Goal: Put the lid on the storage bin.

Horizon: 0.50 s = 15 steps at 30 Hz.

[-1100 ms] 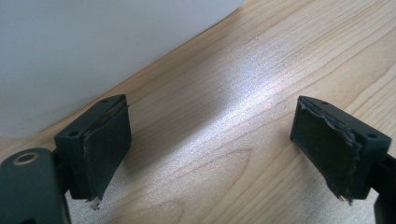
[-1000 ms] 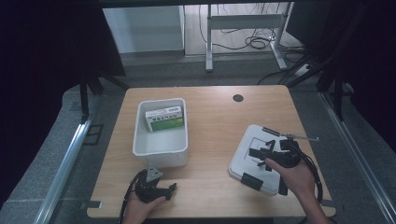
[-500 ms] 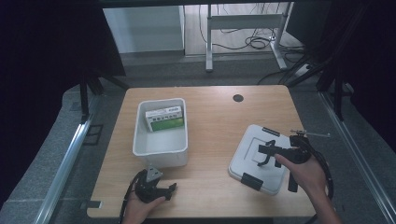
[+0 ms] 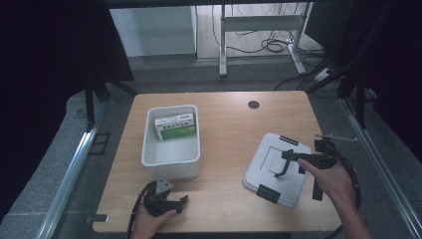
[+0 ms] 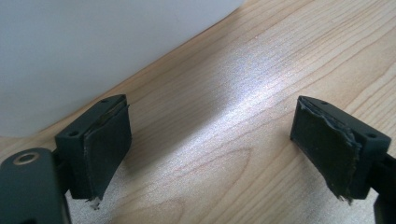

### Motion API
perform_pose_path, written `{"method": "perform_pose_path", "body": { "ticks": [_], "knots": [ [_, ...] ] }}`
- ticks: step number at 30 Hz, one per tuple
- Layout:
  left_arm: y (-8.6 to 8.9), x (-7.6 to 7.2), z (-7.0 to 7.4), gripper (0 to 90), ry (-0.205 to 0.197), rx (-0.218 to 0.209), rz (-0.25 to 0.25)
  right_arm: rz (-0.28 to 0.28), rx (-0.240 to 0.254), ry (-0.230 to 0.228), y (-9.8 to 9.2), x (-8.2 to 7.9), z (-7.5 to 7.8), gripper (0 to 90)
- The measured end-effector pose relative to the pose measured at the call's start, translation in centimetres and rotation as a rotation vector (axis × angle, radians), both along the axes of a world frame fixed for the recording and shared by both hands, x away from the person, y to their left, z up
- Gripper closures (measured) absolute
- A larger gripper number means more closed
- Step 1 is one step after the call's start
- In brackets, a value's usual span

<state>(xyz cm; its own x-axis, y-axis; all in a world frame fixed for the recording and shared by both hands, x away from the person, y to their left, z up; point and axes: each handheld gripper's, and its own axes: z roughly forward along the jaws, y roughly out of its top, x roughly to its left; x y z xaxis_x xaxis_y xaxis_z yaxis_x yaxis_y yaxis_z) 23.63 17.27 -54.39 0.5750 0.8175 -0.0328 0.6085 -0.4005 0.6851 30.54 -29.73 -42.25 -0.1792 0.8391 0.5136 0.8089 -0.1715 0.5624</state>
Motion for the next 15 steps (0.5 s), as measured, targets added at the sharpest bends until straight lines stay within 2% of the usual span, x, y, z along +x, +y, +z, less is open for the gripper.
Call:
{"method": "perform_pose_path", "body": {
  "ticks": [15],
  "knots": [
    [0.0,0.0,0.0,12.4,0.001,-0.002,0.002,-0.059,-0.031,0.071,-1.5,1.0,-0.1,38.0]
  ]
}}
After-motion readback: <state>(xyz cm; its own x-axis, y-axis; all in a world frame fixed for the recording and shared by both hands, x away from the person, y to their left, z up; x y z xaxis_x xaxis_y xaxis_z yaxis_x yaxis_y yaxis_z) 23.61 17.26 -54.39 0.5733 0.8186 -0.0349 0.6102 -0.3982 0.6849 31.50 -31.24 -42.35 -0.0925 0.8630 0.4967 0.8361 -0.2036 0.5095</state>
